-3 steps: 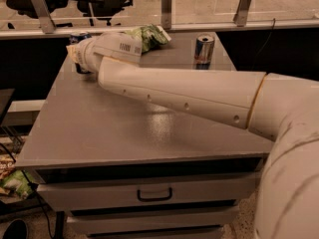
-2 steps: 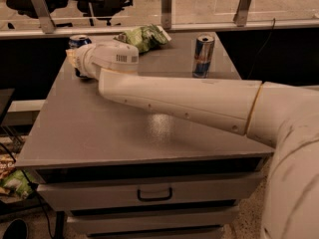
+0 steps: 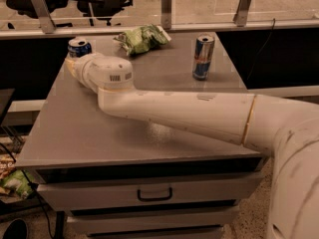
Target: Place pepsi can upright
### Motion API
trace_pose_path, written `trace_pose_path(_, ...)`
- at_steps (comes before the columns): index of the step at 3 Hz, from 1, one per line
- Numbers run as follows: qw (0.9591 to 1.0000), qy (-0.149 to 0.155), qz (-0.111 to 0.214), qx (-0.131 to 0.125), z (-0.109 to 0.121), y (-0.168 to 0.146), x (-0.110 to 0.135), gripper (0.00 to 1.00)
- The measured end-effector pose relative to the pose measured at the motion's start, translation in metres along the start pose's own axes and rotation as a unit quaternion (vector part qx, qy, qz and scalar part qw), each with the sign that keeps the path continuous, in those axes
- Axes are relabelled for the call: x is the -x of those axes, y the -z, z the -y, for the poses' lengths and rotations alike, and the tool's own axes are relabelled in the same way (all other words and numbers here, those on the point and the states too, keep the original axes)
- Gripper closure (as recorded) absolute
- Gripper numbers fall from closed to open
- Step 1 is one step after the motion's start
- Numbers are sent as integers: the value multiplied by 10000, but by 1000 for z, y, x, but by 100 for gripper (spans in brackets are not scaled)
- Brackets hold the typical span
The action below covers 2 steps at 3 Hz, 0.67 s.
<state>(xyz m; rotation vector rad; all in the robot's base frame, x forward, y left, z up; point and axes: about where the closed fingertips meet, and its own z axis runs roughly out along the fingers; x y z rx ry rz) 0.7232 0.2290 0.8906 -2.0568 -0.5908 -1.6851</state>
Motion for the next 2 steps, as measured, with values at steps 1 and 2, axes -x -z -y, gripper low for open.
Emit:
trace_pose_path(1, 10000, -2, 2, -3, 0, 0, 0, 0)
trace_pose_path(2, 10000, -2, 2, -3, 0, 0, 0, 0)
